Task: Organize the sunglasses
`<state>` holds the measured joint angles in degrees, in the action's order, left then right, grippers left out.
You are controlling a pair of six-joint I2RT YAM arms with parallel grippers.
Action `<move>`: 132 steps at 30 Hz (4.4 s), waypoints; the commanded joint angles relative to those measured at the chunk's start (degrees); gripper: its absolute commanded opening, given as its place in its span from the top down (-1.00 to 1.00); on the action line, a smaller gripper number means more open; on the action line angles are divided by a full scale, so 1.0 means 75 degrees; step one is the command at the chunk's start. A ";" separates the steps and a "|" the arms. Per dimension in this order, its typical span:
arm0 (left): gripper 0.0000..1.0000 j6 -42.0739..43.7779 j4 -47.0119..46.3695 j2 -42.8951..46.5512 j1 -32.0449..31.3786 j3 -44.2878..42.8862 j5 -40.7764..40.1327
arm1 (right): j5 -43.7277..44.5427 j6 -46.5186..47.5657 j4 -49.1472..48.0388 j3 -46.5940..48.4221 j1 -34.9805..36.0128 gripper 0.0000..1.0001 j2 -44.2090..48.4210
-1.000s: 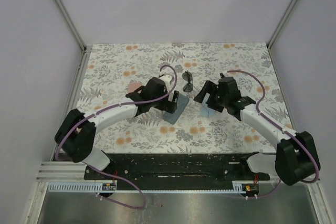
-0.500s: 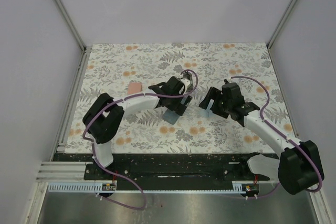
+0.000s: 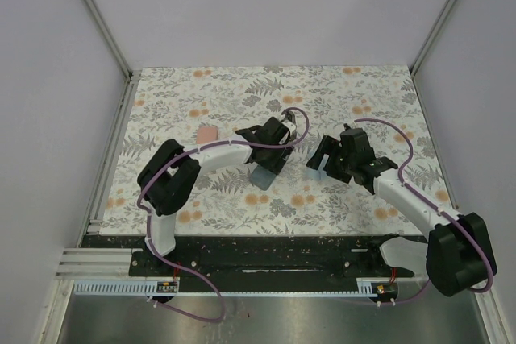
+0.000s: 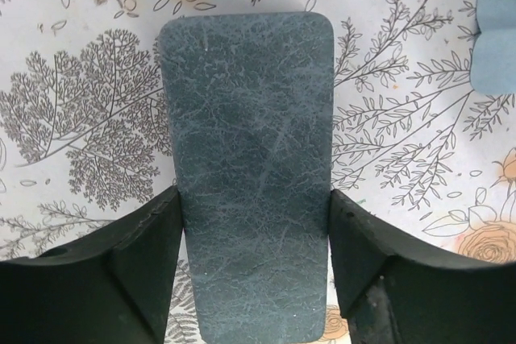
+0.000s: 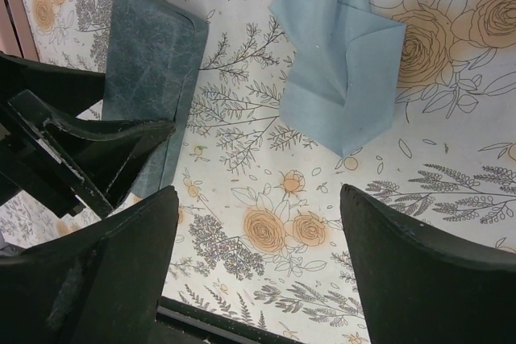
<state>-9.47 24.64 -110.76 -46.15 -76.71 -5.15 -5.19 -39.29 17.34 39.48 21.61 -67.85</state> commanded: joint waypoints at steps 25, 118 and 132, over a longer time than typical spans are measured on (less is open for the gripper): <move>0.66 -0.2579 -0.2887 0.2135 0.1325 0.2211 0.3979 | -0.2964 -0.0339 -0.3155 0.0490 0.0705 0.40 -0.1957; -0.93 -0.3109 -0.3732 0.3085 0.2509 0.3420 0.4296 | 0.0777 0.1113 0.0840 0.1486 0.0061 1.00 -0.2333; -0.21 -0.2088 -0.2008 0.1995 0.2462 0.2353 0.3124 | -0.1523 0.0504 0.0465 0.0232 0.0108 1.00 -0.1090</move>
<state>-27.92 6.94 -95.07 -27.64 -56.62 21.30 -11.90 -34.00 22.20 43.24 22.13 -79.26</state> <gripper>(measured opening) 0.603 0.017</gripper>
